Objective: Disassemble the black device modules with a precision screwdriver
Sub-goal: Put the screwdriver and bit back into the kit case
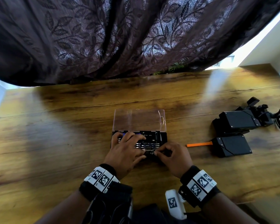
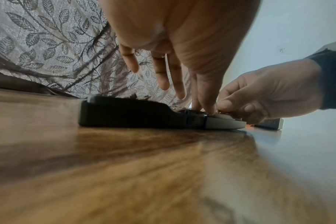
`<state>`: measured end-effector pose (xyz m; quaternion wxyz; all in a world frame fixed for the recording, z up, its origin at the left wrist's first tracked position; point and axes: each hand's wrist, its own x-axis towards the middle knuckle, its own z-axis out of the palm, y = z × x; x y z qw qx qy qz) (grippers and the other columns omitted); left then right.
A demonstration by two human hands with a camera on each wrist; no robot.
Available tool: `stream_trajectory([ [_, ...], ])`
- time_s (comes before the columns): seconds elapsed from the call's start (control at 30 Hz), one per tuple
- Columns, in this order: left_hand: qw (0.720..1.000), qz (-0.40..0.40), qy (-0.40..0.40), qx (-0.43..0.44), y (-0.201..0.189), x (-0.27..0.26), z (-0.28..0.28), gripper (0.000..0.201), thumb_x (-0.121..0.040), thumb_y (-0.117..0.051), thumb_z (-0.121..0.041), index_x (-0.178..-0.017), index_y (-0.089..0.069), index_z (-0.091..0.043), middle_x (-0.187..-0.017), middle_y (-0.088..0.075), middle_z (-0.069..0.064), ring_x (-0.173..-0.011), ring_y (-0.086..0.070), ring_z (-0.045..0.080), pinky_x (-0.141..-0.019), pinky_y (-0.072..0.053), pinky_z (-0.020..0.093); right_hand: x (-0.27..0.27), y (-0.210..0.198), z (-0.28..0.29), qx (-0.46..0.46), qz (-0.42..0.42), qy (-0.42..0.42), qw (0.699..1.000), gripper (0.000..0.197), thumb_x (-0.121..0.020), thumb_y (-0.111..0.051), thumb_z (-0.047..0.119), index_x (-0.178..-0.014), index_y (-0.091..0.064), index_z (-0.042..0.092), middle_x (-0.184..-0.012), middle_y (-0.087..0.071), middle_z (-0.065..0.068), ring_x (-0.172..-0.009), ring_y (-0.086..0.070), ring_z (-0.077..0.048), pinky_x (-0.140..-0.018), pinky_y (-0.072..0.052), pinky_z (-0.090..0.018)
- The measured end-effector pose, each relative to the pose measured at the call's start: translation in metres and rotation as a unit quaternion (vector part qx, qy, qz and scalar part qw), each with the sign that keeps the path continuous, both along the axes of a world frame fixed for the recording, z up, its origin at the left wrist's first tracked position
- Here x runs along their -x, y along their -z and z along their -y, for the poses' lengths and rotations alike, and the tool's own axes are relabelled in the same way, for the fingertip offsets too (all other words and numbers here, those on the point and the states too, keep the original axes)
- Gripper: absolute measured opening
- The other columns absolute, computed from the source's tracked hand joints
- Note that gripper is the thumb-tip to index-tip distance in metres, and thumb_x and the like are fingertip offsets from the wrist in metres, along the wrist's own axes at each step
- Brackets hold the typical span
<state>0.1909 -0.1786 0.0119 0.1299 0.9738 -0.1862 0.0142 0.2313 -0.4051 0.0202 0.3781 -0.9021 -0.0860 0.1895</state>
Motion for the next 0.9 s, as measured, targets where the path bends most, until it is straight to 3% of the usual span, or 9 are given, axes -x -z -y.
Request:
stream_trajectory([
  [0.2,1.0,0.005,-0.005,0.014,0.005,0.002,0.0,0.018,-0.089,-0.066,-0.053,-0.096,-0.077,-0.04,-0.141,-0.05,-0.015,-0.129,-0.041,0.013,-0.106,-0.027,0.05,-0.003,-0.001,-0.001,0.017,0.007,-0.024,1.0,0.002,-0.089,-0.075,0.031,-0.089,-0.073,0.033,-0.093,-0.065,0.018,-0.085,-0.06,0.0,-0.074,-0.05,-0.017],
  [0.33,1.0,0.003,-0.009,0.021,0.007,0.002,0.0,0.017,-0.088,-0.067,-0.052,-0.095,-0.077,-0.04,-0.14,-0.05,-0.015,-0.129,-0.041,0.013,-0.105,-0.031,0.053,-0.004,0.0,0.001,0.027,0.02,-0.063,0.997,0.009,-0.095,-0.069,0.027,-0.099,-0.076,0.028,-0.096,-0.063,0.02,-0.086,-0.059,0.003,-0.072,-0.044,-0.011],
  [0.53,1.0,-0.01,-0.014,0.023,0.006,0.002,0.001,0.017,-0.09,-0.066,-0.052,-0.096,-0.077,-0.04,-0.142,-0.049,-0.016,-0.131,-0.039,0.013,-0.107,-0.029,0.053,-0.009,-0.002,0.0,0.009,-0.027,-0.009,1.0,0.011,-0.09,-0.074,0.028,-0.09,-0.072,0.039,-0.094,-0.069,0.019,-0.089,-0.062,0.002,-0.075,-0.049,-0.016],
  [0.67,0.999,-0.015,-0.016,0.024,0.006,0.003,0.001,0.017,-0.09,-0.065,-0.052,-0.096,-0.076,-0.04,-0.143,-0.048,-0.016,-0.131,-0.038,0.013,-0.108,-0.027,0.052,-0.013,-0.002,-0.001,0.009,-0.054,0.017,0.998,0.012,-0.087,-0.079,0.031,-0.081,-0.072,0.038,-0.084,-0.071,0.02,-0.083,-0.064,0.004,-0.069,-0.047,-0.013],
  [0.9,0.999,-0.042,-0.013,0.023,0.002,0.003,0.001,0.02,-0.092,-0.06,-0.052,-0.098,-0.075,-0.04,-0.147,-0.044,-0.016,-0.136,-0.033,0.012,-0.111,-0.025,0.053,-0.022,0.0,-0.002,0.009,-0.089,0.036,0.995,0.013,-0.079,-0.085,0.032,-0.079,-0.073,0.029,-0.082,-0.073,0.011,-0.083,-0.066,-0.004,-0.073,-0.057,-0.025],
])
